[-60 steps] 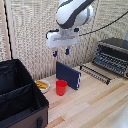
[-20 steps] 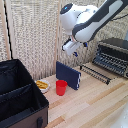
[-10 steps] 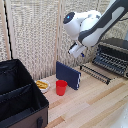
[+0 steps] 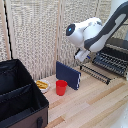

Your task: With care, position your gripper close to the oven tray handle. Make sure to grip the handle tightly. Delicately and attentively pull the tray out from the oven.

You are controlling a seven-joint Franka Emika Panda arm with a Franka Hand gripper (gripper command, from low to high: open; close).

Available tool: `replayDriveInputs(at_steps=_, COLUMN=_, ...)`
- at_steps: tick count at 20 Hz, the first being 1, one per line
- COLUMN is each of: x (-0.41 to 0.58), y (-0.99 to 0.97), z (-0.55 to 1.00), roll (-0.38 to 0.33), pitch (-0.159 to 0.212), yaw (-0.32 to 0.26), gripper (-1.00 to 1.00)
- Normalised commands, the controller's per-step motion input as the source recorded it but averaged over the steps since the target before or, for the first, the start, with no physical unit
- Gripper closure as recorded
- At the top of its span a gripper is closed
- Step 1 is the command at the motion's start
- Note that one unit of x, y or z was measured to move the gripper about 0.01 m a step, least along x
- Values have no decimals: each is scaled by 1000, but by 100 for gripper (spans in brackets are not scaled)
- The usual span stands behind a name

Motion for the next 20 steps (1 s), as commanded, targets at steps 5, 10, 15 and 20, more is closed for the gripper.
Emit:
replayDriveInputs(at_steps=5, x=49, y=-413, z=-181, roll=-269, pitch=0, yaw=141, gripper=-100)
replayDriveInputs(at_steps=10, x=97, y=-453, z=-286, roll=-192, pitch=-3, yaw=107, gripper=-100)
replayDriveInputs(at_steps=15, x=94, y=-460, z=-157, roll=-132, pitch=-35, yaw=50, gripper=-100)
replayDriveInputs(at_steps=20, x=144, y=-503, z=-48, roll=-79, pitch=-41, yaw=12, gripper=-100)
